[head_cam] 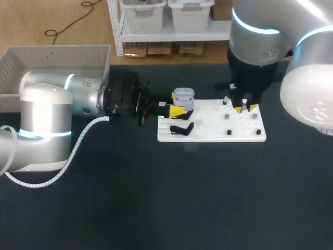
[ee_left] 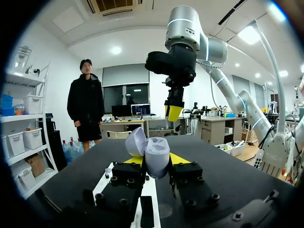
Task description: Pick up each earbud case from the left stands, insert the matching earbuds, close the lid, and place the case in the box.
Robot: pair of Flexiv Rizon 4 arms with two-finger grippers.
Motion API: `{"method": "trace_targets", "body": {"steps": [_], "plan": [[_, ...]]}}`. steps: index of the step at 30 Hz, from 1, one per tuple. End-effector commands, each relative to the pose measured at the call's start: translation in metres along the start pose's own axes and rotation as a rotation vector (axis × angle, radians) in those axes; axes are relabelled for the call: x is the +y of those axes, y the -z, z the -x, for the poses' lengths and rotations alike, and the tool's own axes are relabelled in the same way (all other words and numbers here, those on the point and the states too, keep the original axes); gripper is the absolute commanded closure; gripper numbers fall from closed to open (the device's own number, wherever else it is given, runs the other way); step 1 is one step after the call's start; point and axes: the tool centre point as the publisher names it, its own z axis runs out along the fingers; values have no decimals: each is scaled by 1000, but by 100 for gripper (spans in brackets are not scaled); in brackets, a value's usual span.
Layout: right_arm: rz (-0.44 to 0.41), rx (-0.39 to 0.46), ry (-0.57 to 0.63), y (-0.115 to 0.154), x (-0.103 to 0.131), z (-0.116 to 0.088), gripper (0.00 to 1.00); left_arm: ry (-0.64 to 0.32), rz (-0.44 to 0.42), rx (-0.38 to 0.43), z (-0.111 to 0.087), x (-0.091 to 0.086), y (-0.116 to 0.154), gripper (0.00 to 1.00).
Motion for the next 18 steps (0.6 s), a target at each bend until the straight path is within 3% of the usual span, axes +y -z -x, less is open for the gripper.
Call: {"method": "trace_targets", "body": {"steps": [1, 8, 11, 18], "plan": [[0, -1, 0, 0, 0, 0, 100, 0, -1, 0, -1, 1, 0, 100], [-4, -2, -94, 6, 8, 14, 100, 0, -1, 0, -1, 1, 0, 100], [4, -52, -138, 15, 17, 19, 100, 0, -1, 0, -1, 1, 0, 100], [18, 8, -235, 24, 48, 23, 100, 0, -1, 0, -1, 1, 0, 100]]}}
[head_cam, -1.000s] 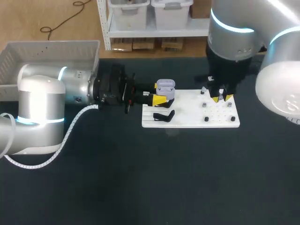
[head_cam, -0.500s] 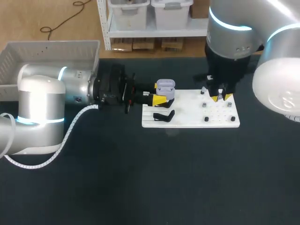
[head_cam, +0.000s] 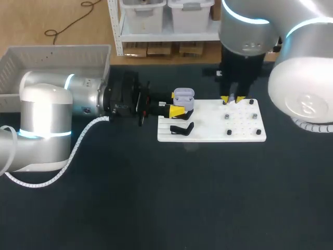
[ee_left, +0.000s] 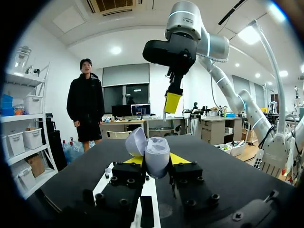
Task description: Pick up each earbud case from the left stands, insert the matching earbuds, close the lid, and place the case in the box.
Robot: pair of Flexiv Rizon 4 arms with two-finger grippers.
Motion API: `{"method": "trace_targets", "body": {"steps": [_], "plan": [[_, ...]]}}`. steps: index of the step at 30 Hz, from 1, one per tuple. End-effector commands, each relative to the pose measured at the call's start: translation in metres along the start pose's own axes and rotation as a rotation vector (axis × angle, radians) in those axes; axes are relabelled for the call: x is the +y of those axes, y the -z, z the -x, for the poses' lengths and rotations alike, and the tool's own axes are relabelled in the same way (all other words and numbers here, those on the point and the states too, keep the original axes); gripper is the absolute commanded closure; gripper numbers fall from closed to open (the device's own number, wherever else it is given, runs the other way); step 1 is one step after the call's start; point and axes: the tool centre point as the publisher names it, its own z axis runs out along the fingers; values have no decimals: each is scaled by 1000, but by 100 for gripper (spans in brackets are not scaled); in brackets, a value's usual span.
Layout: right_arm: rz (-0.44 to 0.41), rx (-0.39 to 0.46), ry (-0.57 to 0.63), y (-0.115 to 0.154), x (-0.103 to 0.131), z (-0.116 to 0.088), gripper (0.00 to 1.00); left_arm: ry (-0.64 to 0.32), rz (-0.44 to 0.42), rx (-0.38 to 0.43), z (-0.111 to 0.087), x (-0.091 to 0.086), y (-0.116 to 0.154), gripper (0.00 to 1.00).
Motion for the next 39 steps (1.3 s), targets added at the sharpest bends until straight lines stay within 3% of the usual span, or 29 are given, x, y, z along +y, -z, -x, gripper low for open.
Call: {"method": "trace_targets", "body": {"steps": [1, 5, 11, 27, 32, 39], "plan": [[-14, 45, -32, 5, 24, 4, 100, 0, -1, 0, -1, 1, 0, 100], [-16, 89, -66, 6, 43, 1, 100, 0, -1, 0, -1, 1, 0, 100], [-27, 166, -172, 8, 51, -5, 100, 0, -1, 0, -1, 1, 0, 100], [-22, 166, -179, 9, 52, -8, 100, 0, -1, 0, -1, 1, 0, 100], [-108, 138, -140, 12, 72, 0, 100, 0, -1, 0, -1, 1, 0, 100], [-253, 120, -229, 5, 78, 11, 100, 0, -1, 0, -1, 1, 0, 100]]}}
